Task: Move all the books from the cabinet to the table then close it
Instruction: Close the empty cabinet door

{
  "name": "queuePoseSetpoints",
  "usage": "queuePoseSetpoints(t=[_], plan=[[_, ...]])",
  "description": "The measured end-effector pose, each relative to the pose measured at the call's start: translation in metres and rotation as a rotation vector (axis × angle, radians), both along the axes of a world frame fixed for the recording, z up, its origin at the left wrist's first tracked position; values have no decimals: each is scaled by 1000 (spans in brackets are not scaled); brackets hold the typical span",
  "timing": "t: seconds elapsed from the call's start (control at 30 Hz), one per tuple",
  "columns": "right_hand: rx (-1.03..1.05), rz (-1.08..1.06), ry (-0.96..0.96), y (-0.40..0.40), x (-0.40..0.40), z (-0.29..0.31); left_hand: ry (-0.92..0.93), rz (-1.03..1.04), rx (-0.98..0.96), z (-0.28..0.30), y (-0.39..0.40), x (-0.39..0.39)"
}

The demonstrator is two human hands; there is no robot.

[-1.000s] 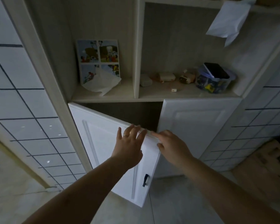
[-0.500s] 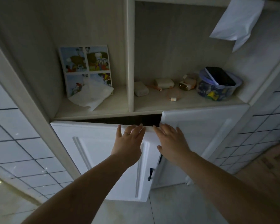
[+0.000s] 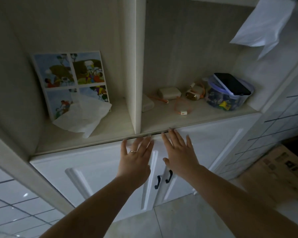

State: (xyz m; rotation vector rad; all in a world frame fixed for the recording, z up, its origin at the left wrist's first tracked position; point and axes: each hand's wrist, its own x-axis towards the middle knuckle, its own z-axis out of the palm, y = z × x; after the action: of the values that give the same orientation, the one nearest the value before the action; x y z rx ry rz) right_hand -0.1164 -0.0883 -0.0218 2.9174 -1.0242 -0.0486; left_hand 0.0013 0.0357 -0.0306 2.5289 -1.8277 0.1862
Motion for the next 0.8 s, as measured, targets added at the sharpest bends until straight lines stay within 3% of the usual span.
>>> queuePoseSetpoints(t=[0.53,0.8], plan=[[38,-43,29,-5,11,0,-66,-66,61,-10,-10,13],[183,-78,-201,2,9,6,-7,-43,44,1,-7,9]])
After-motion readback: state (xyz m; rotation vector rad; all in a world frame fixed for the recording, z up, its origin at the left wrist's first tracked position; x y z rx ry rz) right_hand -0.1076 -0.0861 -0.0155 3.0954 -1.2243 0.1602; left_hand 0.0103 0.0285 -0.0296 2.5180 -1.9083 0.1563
